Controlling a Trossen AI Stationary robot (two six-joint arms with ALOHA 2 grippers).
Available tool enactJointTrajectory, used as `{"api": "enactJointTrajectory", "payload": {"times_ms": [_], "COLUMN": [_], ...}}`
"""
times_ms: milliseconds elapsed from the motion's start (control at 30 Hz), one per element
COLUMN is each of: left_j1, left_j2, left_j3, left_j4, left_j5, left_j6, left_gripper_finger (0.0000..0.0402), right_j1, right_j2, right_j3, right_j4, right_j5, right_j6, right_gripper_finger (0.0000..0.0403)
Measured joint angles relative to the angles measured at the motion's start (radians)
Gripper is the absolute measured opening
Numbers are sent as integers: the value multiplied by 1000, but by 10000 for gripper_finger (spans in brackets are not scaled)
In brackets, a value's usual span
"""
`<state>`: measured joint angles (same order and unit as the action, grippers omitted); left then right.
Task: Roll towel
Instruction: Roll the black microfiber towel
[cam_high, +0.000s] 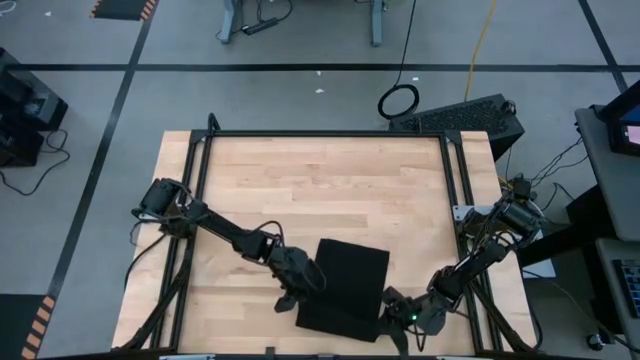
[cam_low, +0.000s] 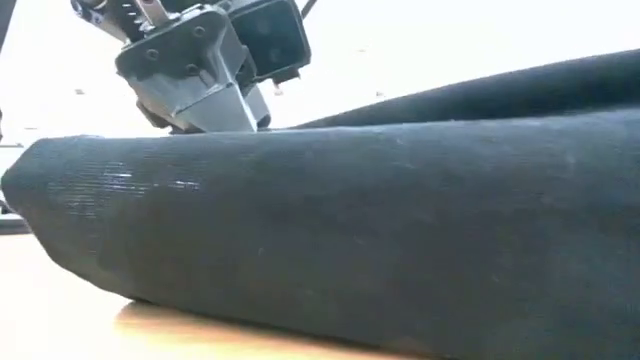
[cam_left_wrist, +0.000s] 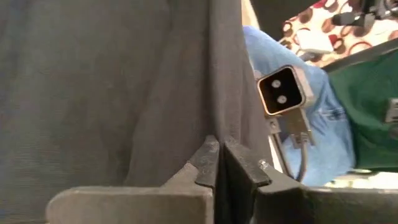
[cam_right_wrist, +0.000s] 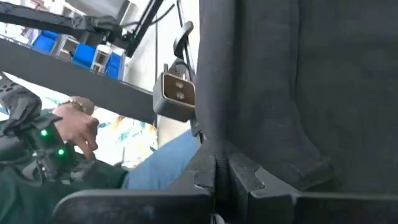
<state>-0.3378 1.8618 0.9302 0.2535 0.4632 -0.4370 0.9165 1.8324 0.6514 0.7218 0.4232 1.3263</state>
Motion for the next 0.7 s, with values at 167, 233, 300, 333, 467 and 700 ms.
{"api": "enactJointTrajectory", "payload": {"times_ms": [167, 233, 300, 333, 467, 700], "left_j1": [1, 1, 1, 1, 4, -65], "left_j2": [3, 2, 2, 2, 2, 2], "left_j3": [-5, -5, -5, -5, -4, -2], "left_j4": [-28, -29, -35, -36, 14, 95], "left_j5": [-48, -100, -144, -162, -177, -174], "left_j6": [2, 9, 30, 41, 58, 140], "left_gripper_finger": [51, 65, 81, 88, 115, 149], "right_j1": [5, 4, 4, 4, -4, -5], "right_j2": [-1, -2, -2, -2, -2, -2], "right_j3": [0, 1, 2, 2, 4, 4], "right_j4": [-59, -67, -71, -72, -91, -105], "right_j5": [-66, -79, -72, -70, -67, -59], "right_j6": [46, 64, 73, 73, 90, 103], "right_gripper_finger": [6, 11, 20, 25, 40, 43]}}
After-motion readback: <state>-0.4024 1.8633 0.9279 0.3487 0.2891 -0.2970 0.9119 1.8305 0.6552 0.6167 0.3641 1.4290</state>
